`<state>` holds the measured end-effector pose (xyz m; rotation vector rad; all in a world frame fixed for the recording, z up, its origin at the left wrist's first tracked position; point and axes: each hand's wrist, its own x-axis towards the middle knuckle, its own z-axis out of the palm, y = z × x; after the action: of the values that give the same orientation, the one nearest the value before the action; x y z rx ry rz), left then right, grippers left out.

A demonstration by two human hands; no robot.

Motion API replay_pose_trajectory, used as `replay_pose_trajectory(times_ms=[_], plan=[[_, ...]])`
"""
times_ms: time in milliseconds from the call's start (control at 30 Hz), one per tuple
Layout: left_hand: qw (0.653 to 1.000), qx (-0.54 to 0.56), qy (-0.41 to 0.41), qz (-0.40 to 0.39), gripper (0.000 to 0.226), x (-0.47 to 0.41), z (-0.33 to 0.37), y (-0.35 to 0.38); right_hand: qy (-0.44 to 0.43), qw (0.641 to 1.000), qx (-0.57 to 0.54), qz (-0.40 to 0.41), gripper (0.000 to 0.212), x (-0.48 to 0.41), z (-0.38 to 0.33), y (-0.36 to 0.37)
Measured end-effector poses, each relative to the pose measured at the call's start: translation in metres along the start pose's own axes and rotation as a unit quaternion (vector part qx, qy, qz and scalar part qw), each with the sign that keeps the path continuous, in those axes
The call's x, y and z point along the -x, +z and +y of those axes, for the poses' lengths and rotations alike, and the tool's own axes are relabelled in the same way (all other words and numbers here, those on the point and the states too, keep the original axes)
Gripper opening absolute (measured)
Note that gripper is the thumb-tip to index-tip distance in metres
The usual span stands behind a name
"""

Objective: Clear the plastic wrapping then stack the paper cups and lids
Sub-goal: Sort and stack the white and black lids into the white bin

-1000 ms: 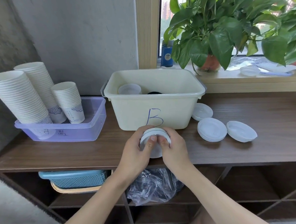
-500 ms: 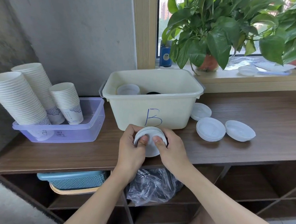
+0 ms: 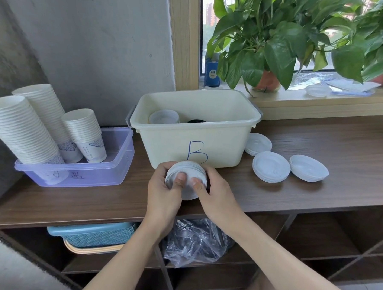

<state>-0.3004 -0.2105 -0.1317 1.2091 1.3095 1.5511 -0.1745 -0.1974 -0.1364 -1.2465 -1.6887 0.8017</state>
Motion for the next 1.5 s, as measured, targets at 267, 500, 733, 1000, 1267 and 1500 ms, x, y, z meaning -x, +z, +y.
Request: replay_pose_trajectory(times_ms=[267, 500, 733, 1000, 1267, 1500], plan=[[0.995, -0.069, 0.03, -0.061, 0.026, 0.0, 0.004, 0.002, 0.013, 0.995, -0.073, 0.071, 0.018, 0.001, 0.0, -0.002], [0.99, -0.125, 0.05, -0.038, 0.021, 0.007, 0.004, 0.009, -0.013, 0.996, -0.036, 0.083, 0.021, -0.001, 0.003, -0.008], [0.985, -0.162, 0.058, -0.022, 0.022, 0.006, 0.006, 0.012, -0.021, 0.996, -0.046, 0.072, 0.02, 0.0, -0.002, -0.008], [0.995, -0.091, 0.029, -0.039, 0.013, 0.004, 0.008, 0.005, 0.019, 0.996, -0.085, 0.022, 0.013, -0.001, 0.003, -0.01], [0.998, -0.06, 0.022, 0.004, 0.015, 0.003, 0.005, 0.005, 0.001, 0.997, -0.074, -0.01, 0.019, 0.002, 0.0, -0.011], [0.995, -0.089, 0.038, 0.009, 0.015, 0.002, 0.002, 0.007, -0.01, 0.998, -0.062, 0.031, 0.011, 0.001, 0.002, -0.005]])
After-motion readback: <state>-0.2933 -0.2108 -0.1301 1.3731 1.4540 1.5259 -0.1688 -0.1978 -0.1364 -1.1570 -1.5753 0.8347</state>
